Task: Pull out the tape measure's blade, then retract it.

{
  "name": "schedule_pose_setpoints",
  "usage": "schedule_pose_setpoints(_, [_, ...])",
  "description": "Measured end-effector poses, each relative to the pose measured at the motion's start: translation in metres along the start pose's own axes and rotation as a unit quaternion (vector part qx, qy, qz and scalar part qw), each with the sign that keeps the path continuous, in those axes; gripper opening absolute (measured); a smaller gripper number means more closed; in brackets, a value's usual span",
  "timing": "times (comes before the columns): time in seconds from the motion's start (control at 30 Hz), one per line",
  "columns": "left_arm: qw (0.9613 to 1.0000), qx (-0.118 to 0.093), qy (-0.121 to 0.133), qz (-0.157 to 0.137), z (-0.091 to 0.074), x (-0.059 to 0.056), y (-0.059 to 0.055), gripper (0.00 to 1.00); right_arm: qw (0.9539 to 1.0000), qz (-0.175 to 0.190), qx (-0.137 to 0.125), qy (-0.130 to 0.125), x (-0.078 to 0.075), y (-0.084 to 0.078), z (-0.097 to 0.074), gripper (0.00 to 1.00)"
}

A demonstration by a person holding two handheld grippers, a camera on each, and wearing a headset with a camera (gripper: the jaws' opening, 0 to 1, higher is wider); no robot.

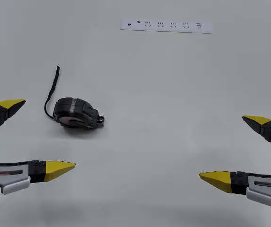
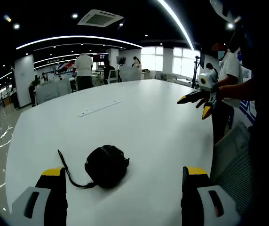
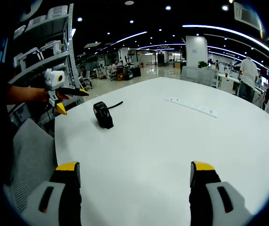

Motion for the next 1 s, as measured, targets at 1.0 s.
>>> schedule_pose_setpoints(1.0, [0.9963,0.041,-0.053,0.053,0.019,0.008,-0.002,0.97,0.9984,-0.035,0.020,0.041,0.005,0.002,0.022,0.94])
Point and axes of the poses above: the centre of the closed fingertips' face, and the gripper's own axes: z roughly forward along the fingers, x roughly to its left, y roughly out of its top, the point moved 3 cm from there along -z, roughly backward along the fingers, and after that the axes turned 5 degrees about z, right-handed, at the moved point
